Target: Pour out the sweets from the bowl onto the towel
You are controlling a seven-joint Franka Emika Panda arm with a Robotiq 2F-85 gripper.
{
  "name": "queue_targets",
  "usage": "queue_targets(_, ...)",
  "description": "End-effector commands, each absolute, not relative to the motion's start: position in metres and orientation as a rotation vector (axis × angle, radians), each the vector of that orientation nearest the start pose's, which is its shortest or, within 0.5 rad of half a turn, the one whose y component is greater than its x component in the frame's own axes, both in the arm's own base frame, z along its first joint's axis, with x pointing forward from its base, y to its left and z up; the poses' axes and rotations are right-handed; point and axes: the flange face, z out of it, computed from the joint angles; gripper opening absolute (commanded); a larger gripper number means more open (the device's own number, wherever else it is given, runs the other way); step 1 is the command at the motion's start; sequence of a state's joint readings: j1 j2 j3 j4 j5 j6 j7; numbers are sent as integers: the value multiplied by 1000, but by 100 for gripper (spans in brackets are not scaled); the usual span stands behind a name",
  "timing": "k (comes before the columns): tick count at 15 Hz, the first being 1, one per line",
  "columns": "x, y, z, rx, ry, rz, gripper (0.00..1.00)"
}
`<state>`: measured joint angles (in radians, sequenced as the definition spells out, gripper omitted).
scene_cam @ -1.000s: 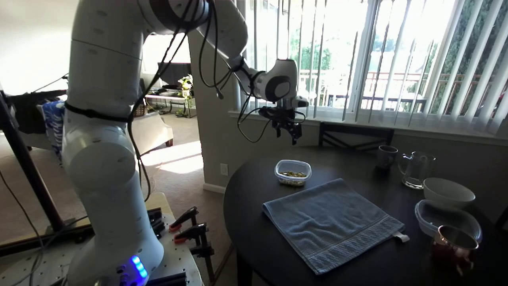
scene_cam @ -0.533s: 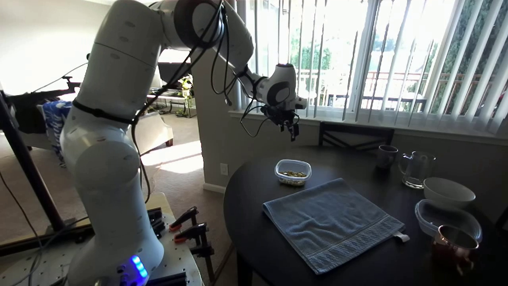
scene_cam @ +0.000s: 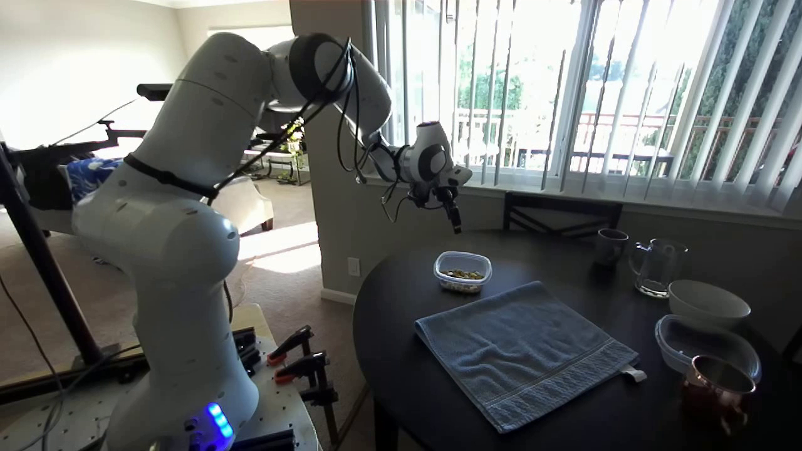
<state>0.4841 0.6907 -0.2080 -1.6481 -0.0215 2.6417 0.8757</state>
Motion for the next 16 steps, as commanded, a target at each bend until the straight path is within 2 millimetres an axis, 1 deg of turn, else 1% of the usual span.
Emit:
queue_targets(1,697,233,242,-2885,1068,-542,100)
queue_targets(3,703,233,236,-2849,1220,-484,100)
queue_targets(5,712,223,227,-2831,1355,-414,100)
queue_targets(8,726,200,219,-2798,1477,-350,100)
queue_targets(11,740,179,207,-2762,1541,-293,100)
queue_targets(13,746,170,198,-2752,1552,-261,100)
queue_targets(15,749,171,189,-2734,1542,-199,100)
queue_targets(16,747,176,182,-2728,1537,-150,100)
